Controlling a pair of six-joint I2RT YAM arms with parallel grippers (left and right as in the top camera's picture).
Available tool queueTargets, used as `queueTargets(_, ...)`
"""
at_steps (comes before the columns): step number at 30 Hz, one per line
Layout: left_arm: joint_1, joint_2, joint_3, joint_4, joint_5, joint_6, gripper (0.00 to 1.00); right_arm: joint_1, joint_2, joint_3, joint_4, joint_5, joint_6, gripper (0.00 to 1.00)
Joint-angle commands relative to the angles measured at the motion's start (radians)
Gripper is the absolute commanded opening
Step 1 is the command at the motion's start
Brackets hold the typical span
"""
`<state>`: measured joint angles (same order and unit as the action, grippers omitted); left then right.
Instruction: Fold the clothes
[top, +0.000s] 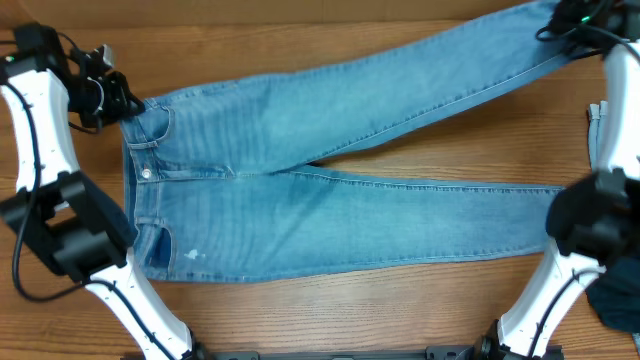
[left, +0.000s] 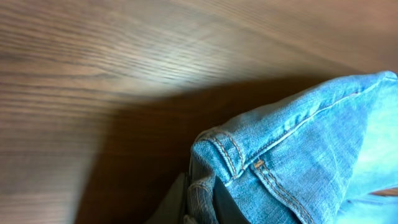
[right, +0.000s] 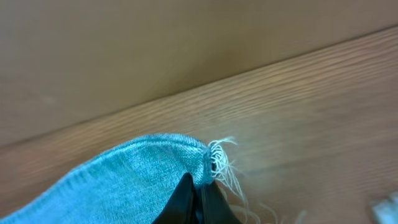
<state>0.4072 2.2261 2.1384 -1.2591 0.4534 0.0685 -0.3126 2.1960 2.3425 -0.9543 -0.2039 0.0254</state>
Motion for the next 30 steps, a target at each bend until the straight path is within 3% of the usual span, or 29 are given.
queueTargets(1, 0.006, -0.183, 0.074, -0.119, 0.019, -0.016, 0.04, -0.039, -0.108, 0.028, -0.162, 0.050, 0.012, 0.04)
queueTargets(6, 0.006, -0.316, 0.074, -0.280, -0.019, -0.008, 0.04, -0.098, -0.135, 0.028, -0.568, 0.129, 0.012, 0.04)
queueTargets(9, 0.006, -0.317, 0.060, -0.375, -0.047, 0.006, 0.04, -0.153, -0.135, 0.028, -0.695, 0.143, 0.030, 0.04)
queueTargets(12, 0.005, -0.317, 0.045, -0.386, -0.132, 0.005, 0.04, -0.183, -0.135, 0.028, -0.721, 0.132, 0.056, 0.04)
queueTargets(21, -0.018, -0.317, 0.014, -0.431, -0.155, -0.042, 0.06, -0.180, -0.135, 0.027, -0.739, 0.134, 0.057, 0.04)
queueTargets(27, -0.038, -0.317, -0.128, -0.423, -0.155, -0.012, 0.04, -0.180, -0.135, 0.027, -0.705, 0.133, 0.057, 0.04)
queueTargets(30, -0.069, -0.317, -0.196, -0.404, -0.225, -0.018, 0.04, -0.180, -0.135, 0.027, -0.700, 0.133, 0.057, 0.04)
